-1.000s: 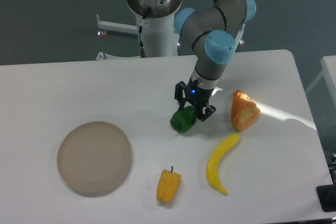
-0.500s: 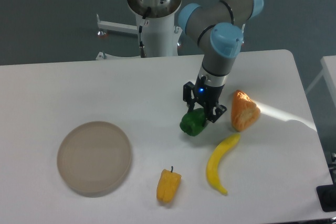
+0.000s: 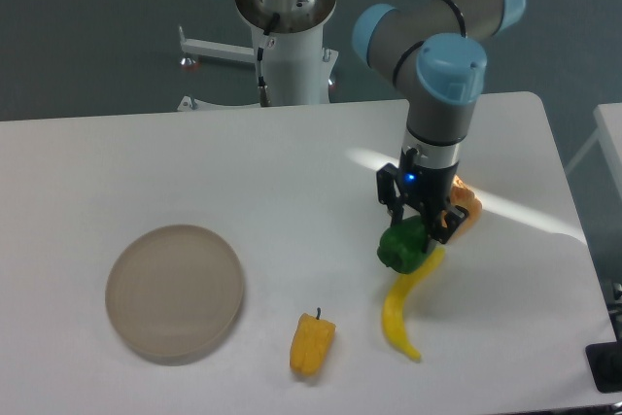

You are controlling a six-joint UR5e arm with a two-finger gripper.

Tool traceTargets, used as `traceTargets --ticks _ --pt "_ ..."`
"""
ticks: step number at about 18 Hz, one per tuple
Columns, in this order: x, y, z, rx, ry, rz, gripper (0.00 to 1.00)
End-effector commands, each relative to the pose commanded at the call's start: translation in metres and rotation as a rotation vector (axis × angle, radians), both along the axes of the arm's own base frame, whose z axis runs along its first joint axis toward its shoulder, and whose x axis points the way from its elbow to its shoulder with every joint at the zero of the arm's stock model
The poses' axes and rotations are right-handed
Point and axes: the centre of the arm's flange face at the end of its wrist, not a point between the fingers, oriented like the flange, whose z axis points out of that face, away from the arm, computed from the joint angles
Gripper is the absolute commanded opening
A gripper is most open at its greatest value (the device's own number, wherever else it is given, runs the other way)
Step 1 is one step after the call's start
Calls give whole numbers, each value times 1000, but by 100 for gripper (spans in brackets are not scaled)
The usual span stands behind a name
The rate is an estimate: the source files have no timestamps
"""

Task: Pick up the green pepper from the table
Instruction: 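Lift the held green pepper up off the table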

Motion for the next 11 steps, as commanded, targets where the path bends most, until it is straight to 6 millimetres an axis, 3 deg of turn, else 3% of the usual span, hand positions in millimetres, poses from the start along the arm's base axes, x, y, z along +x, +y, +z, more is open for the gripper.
traceTargets --ticks 3,11 --pt "-9 -4 7 -20 41 -30 30" --pt "-26 -7 -8 -61 59 7 30"
